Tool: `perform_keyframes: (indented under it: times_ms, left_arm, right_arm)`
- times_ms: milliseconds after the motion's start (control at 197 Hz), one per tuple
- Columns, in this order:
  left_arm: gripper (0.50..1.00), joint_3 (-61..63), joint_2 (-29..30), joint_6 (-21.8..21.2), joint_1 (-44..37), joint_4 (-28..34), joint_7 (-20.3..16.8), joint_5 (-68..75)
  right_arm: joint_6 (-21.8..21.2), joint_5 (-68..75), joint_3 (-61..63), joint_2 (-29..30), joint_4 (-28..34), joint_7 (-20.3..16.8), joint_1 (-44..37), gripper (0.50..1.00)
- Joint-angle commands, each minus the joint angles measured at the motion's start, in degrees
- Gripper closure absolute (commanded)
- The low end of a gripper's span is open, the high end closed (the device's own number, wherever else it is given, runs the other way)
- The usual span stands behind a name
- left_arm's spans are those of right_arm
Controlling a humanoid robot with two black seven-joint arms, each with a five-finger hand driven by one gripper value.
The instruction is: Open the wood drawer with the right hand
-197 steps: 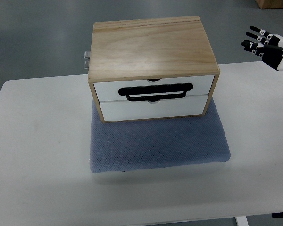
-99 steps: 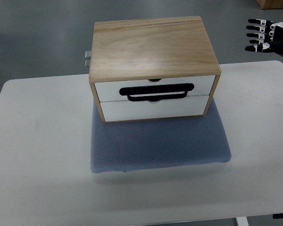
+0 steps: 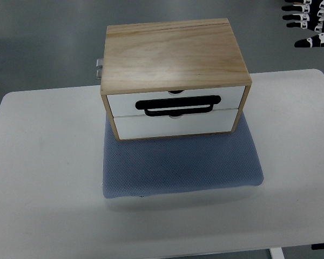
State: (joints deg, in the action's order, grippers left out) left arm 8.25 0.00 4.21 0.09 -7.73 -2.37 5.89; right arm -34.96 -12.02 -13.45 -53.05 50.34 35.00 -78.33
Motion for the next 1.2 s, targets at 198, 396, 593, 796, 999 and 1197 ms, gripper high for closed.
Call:
perform_keyframes:
  times_ms: [198, 396, 593, 796, 999, 1197]
  left_arm:
    - [0.5, 0.01, 0.0, 0.01, 0.0, 0.0, 0.0, 0.0]
    - [0.5, 0.01, 0.0, 0.01, 0.0, 0.0, 0.0, 0.0]
    - [0.5, 0.01, 0.0, 0.01, 0.0, 0.0, 0.0, 0.0]
    - [0.5, 0.01, 0.0, 0.01, 0.0, 0.0, 0.0, 0.0]
    - [0.5, 0.01, 0.0, 0.01, 0.0, 0.0, 0.0, 0.0]
    - [0.5, 0.01, 0.0, 0.01, 0.0, 0.0, 0.0, 0.0]
  right_arm:
    - [-0.04, -2.66, 0.44, 0.49, 10.3, 0.0, -6.4, 0.55]
    - [-0.04, -2.75, 0.7, 6.38, 17.51, -1.6, -10.97, 0.548]
    - [-0.04, -3.27, 4.83, 13.24, 20.06, -7.31, -11.24, 0.548]
    - [-0.04, -6.78, 7.03, 16.4, 21.82, -12.5, -7.72, 0.548]
    - [-0.04, -12.41, 10.19, 15.26, 22.87, -12.59, -3.06, 0.548]
    - [-0.04, -15.23, 10.19, 14.91, 22.87, -12.59, -0.16, 0.548]
